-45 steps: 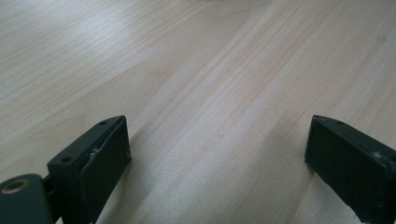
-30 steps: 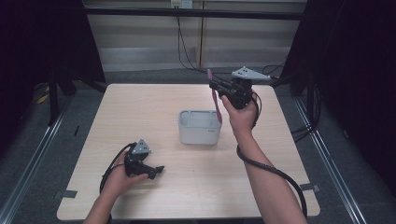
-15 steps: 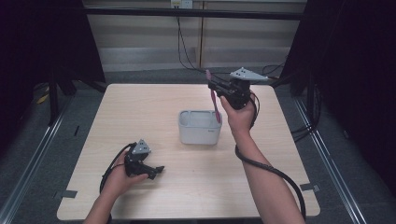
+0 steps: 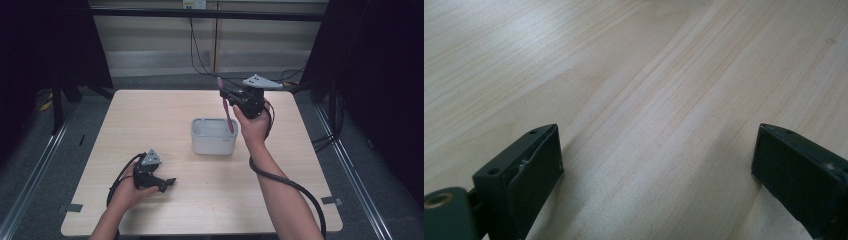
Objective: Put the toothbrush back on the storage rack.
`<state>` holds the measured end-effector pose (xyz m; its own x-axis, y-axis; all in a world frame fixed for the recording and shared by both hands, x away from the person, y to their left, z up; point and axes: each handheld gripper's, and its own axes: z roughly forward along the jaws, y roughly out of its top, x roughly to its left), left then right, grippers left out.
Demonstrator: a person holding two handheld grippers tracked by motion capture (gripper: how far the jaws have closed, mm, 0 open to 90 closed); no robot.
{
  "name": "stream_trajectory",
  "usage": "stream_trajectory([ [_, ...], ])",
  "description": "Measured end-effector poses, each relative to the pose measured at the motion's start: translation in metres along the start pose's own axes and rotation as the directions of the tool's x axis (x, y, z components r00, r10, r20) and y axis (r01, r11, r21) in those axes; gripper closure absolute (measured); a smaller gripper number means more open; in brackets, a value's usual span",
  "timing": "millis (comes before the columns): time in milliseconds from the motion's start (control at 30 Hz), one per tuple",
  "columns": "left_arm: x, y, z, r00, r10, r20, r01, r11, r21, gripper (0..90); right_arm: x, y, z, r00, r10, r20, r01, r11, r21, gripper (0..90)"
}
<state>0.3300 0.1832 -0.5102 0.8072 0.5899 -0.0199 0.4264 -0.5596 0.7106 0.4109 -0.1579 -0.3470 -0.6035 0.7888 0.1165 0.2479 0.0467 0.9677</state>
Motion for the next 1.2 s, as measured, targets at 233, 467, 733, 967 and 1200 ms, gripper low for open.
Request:
stream_trajectory([
  [233,0.000,0.000,0.000,1.0000,-0.004,0.003,0.004,1.0000,-0.001,5.7,0.001,-0.005,0.002,1.0000,-0.009,-0.001,0.009,1.000,0.005,85.5],
  [467,0.000,0.000,0.000,1.0000,-0.005,0.004,0.005,1.0000,-0.001,5.7,0.001,-0.008,0.000,0.9999,-0.013,0.007,0.013,1.000,0.013,85.5],
  [733,0.001,0.000,0.000,0.9999,0.010,0.004,-0.010,0.9999,0.008,5.7,-0.006,-0.018,-0.003,0.9997,0.015,0.018,-0.015,1.000,0.015,85.4],
  [967,0.001,0.000,-0.001,0.9999,0.010,0.004,-0.010,0.9999,0.009,5.7,-0.006,-0.019,-0.005,0.9997,0.011,0.020,-0.011,1.000,0.012,85.4],
  [1200,0.001,0.000,0.000,0.9999,0.010,0.003,-0.010,0.9999,0.008,5.7,-0.004,-0.024,-0.006,0.9999,0.002,0.016,-0.002,1.000,0.011,85.3],
])
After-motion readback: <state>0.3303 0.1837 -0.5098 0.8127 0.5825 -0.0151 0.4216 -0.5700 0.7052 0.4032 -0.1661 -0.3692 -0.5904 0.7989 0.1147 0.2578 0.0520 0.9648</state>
